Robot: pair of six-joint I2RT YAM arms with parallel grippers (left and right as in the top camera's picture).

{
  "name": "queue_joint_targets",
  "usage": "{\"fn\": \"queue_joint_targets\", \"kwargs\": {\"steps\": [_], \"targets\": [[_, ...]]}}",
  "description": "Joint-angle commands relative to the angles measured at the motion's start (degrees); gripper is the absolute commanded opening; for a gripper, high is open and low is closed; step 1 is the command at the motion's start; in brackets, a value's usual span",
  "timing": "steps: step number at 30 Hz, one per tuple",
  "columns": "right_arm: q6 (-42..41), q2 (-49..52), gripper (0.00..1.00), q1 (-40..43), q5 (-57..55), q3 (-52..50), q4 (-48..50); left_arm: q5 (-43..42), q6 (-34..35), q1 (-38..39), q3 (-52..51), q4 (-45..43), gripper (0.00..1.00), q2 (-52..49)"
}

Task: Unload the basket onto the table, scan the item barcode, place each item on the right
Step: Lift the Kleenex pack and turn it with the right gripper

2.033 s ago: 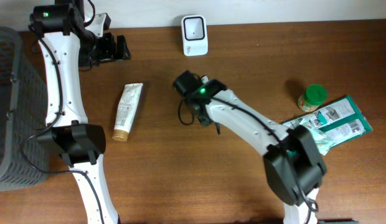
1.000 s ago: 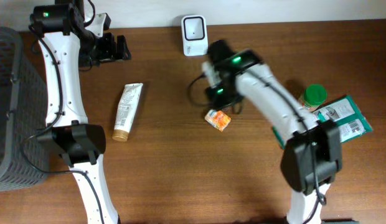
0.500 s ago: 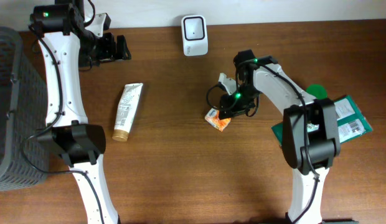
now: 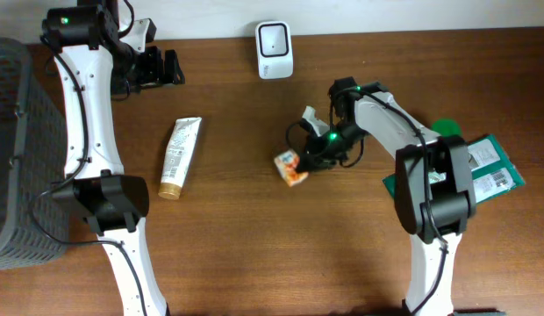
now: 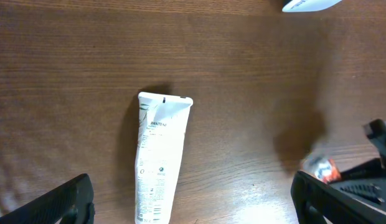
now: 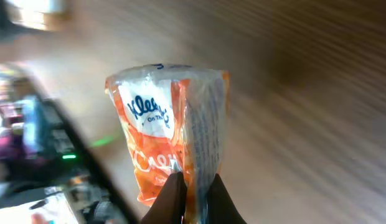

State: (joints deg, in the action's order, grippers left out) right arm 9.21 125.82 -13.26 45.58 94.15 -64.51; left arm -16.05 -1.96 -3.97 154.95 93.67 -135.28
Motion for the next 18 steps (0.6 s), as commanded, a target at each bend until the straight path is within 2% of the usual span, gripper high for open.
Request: {"fn": "queue_joint_targets", "kwargs": {"steps": [1,6,11,18], "targets": [[0.92,-7.13,0.04,0.98,17.77,3.06,0.09,-0.66,-0.28,0.17,0.76,0.04,0.99,1.25],[1.11,-7.78,0.04,6.03,41.97,3.06,0.48,-0.66,-0.28,0.17,0.76,0.04,0.99,1.25],[0.39,-7.78,0.04,10.01,43.36,3.06,-2.67,-0.66,-0.28,0.17,0.76,0.04,0.99,1.25],[1.03,-7.87,0.04,10.21,42.21,3.06,-4.28,-0.66,-0.28,0.17,0.76,0.04,0.99,1.25]]}}
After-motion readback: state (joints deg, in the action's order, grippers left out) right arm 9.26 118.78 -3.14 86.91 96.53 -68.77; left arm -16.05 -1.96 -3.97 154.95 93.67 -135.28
